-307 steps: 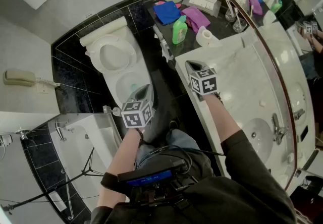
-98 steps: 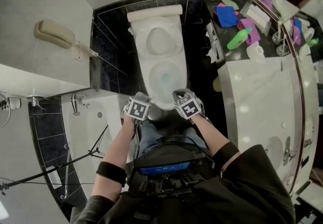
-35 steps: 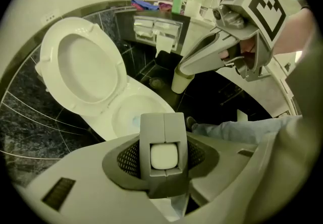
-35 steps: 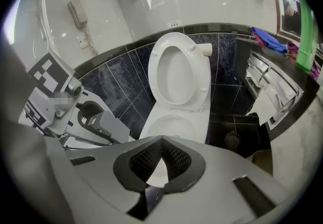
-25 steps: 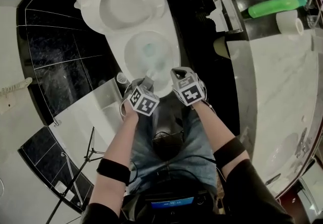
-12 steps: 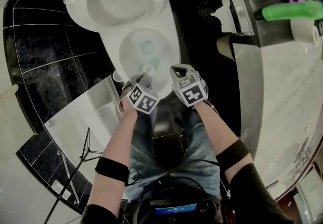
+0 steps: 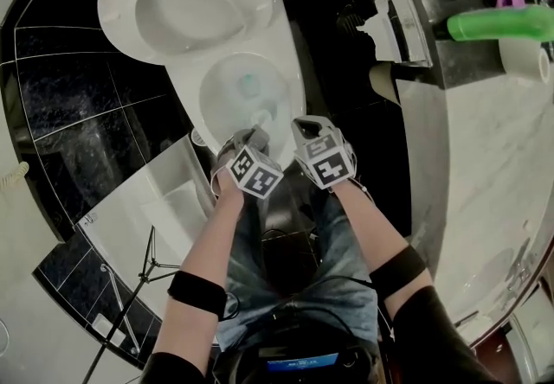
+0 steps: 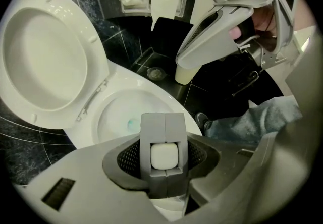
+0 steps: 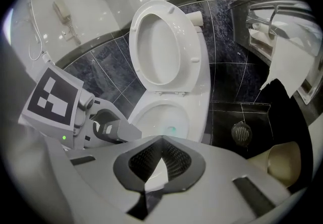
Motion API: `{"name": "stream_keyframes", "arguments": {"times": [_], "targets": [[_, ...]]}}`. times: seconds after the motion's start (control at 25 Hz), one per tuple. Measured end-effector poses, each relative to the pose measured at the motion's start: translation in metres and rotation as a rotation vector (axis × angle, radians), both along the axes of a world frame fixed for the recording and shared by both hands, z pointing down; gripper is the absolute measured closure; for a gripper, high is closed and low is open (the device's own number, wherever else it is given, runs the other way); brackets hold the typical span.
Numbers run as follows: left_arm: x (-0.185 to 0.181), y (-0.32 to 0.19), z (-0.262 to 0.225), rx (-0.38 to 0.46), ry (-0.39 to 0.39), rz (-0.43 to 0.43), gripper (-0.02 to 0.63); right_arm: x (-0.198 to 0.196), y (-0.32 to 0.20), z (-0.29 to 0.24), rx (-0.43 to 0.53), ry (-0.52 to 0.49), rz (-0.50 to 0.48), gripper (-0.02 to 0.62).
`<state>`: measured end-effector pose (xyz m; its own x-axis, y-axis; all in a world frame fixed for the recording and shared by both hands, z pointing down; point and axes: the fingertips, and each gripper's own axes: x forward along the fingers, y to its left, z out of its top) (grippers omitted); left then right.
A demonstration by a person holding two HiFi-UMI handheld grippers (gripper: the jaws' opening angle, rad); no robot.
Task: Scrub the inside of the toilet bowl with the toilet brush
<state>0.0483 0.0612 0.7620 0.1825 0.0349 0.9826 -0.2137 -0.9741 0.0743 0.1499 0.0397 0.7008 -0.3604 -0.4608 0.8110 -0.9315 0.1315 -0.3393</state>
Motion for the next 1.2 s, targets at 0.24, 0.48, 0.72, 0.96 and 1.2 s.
{"name": "stream_keyframes", "arguments": {"times": [0.24, 0.48, 0.72, 0.96, 1.2], "targets": [[0.028, -0.015, 0.009, 0.019, 0.023, -0.024, 0.423, 0.020, 0.002, 0.007, -0.013, 0.006, 0.045, 0.589], [0.062, -0.042, 0.001, 0.044, 0.094, -0.078, 0.423, 0.040, 0.001, 0.014, -0.013, 0.005, 0.094, 0.589], [0.080, -0.079, 0.003, 0.054, 0.128, -0.157, 0.423, 0.051, -0.009, 0.019, -0.005, 0.009, 0.102, 0.589], [0.087, -0.132, -0.004, 0.106, 0.170, -0.210, 0.425, 0.045, -0.021, 0.022, -0.011, -0.002, 0.093, 0.589], [0.078, -0.164, -0.010, 0.158, 0.194, -0.228, 0.425, 0.025, -0.029, 0.022, -0.010, -0.006, 0.067, 0.589]]}}
